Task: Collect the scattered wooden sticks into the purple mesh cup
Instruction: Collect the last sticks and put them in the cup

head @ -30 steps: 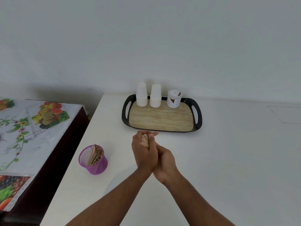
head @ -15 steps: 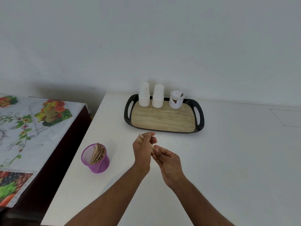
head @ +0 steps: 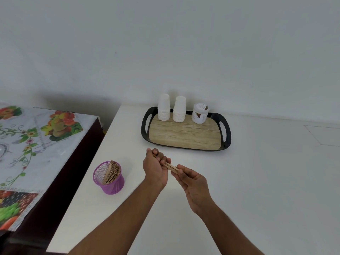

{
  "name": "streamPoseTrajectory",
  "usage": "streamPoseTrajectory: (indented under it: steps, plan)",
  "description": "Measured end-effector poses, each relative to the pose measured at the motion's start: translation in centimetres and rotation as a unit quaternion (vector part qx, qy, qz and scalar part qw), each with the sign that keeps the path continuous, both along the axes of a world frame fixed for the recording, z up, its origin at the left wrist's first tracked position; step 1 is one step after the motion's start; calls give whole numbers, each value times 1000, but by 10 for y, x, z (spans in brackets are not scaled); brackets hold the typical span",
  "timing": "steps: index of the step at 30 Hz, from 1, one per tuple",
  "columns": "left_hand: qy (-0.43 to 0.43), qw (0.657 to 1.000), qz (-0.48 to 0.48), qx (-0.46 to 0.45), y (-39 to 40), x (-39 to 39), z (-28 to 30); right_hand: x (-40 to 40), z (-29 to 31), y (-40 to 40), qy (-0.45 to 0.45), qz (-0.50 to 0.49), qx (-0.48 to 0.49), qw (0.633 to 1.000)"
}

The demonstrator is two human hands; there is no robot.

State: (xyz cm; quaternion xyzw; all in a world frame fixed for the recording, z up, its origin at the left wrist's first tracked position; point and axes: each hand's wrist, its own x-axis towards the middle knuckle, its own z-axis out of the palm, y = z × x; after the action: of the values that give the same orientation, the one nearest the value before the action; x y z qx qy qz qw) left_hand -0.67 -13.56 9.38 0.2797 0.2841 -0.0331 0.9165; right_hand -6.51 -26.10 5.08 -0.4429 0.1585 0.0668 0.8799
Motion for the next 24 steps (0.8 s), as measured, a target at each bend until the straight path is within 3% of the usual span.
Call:
streamPoseTrajectory:
  steps: [6,12,16,19,24]
  plan:
    - [21,999,21,-32,5,-1,0,-4,0,4,-60,-21,-157,986]
    - [57,996,32,-66,17,1,0,-7,2,-10,-107,84,-105,985]
    - [54,994,39,-90,13,-4,-6,-8,1,-1,-96,0,-240,966]
    - [48,992,46,-104,8,-8,-9,-9,-2,6,-88,-58,-288,952]
    - [60,994,57,-70,5,-9,-11,-12,-3,7,-117,-49,-361,924]
